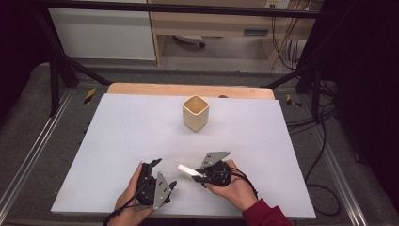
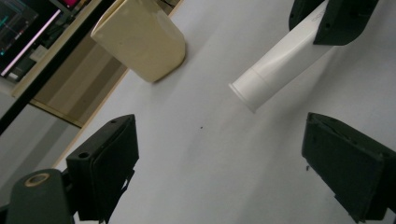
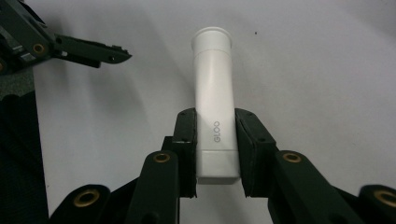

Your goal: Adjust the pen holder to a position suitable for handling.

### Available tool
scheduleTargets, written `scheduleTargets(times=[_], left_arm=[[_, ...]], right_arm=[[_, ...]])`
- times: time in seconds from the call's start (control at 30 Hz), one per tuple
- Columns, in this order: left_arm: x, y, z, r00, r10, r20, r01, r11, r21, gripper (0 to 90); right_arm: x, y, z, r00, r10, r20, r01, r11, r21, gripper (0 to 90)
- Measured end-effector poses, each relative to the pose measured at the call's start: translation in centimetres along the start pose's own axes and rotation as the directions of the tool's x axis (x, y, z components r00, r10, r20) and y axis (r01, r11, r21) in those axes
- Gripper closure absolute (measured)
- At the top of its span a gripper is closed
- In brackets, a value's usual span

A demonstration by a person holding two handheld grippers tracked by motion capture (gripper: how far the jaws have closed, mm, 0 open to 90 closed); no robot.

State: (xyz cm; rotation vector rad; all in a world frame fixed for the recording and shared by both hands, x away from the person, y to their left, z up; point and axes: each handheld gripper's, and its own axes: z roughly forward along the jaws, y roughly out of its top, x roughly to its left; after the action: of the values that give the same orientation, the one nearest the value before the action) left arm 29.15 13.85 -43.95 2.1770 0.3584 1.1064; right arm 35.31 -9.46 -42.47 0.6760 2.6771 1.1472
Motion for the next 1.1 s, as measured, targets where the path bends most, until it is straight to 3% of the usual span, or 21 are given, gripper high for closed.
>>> scheduleTargets(times=[0.13,0.37,0.83,0.97,1.1], left_arm=[[-0.6,0.3,0.0,0.9980,0.061,-0.018,-0.061,0.9981,0.003,11.8],[-1.3,0.5,-0.2,0.9882,0.147,-0.043,-0.146,0.9891,0.019,13.4],[-1.7,0.6,0.0,0.9721,0.225,-0.064,-0.223,0.9737,0.049,15.1],[-2.1,0.6,0.1,0.9650,0.254,-0.067,-0.250,0.9667,0.053,16.1],[-2.3,0.7,0.1,0.9536,0.293,-0.068,-0.290,0.9554,0.057,18.3]], right_arm=[[0.2,0.1,0.0,1.0000,0.004,-0.005,-0.004,1.000,-0.004,71.2],[0.6,0.3,0.1,0.9999,0.001,-0.016,-0.001,1.000,0.003,71.2],[0.6,0.3,0.3,0.9997,0.020,-0.012,-0.020,1.000,0.013,71.2],[0.5,0.3,0.2,0.9995,0.025,-0.017,-0.025,1.000,0.009,71.2],[0.7,0.3,0.3,0.9996,0.024,-0.018,-0.024,1.000,0.010,71.2]])
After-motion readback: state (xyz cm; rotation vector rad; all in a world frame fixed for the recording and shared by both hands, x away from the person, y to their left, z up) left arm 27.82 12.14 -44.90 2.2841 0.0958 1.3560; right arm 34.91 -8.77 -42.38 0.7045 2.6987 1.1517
